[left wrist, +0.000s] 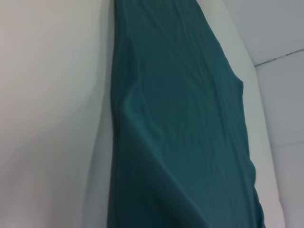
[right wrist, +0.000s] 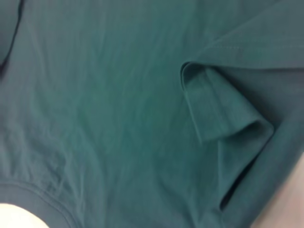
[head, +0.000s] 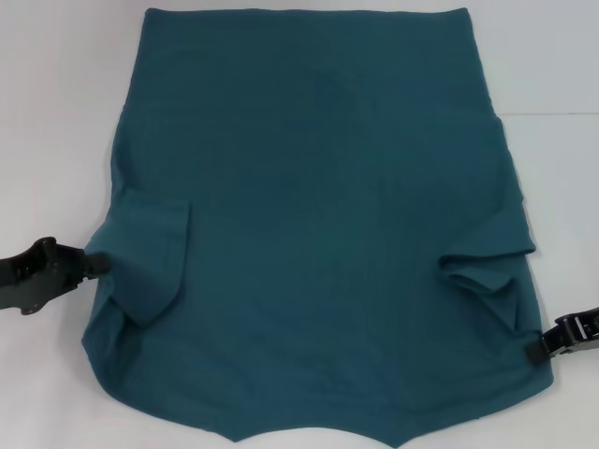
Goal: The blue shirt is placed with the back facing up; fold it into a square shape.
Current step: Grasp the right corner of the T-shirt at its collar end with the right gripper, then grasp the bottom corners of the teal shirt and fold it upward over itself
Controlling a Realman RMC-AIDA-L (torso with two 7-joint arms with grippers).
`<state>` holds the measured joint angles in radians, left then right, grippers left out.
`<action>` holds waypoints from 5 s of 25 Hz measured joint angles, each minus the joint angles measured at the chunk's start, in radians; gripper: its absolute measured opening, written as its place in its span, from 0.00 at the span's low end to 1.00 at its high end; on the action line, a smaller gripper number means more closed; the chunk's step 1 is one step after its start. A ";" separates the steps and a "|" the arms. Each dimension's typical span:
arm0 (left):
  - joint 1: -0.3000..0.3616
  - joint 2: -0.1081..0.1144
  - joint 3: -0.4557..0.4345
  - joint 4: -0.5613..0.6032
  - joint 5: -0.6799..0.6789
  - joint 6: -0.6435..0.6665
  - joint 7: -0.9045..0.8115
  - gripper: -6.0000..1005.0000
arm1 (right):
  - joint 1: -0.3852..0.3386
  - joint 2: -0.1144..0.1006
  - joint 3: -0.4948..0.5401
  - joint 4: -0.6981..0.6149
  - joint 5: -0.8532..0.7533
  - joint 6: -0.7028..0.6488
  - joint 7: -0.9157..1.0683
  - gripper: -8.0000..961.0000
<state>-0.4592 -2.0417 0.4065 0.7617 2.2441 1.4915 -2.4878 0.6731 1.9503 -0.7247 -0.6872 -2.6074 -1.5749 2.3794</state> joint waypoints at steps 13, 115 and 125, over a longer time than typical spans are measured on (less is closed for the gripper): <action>0.074 0.001 0.007 0.107 0.019 0.177 0.012 0.01 | -0.044 -0.010 0.078 -0.052 0.000 -0.184 -0.068 0.04; -0.434 -0.030 0.508 -0.194 0.241 -1.066 0.068 0.03 | 0.249 0.061 -0.242 0.226 0.191 1.170 -0.018 0.04; -0.418 -0.084 0.509 -0.199 0.246 -1.143 0.207 0.10 | 0.259 0.067 -0.268 0.253 0.115 1.172 -0.010 0.09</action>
<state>-0.8769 -2.1258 0.9158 0.5627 2.4900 0.3481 -2.2806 0.9317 2.0173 -0.9927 -0.4343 -2.4923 -0.4029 2.3692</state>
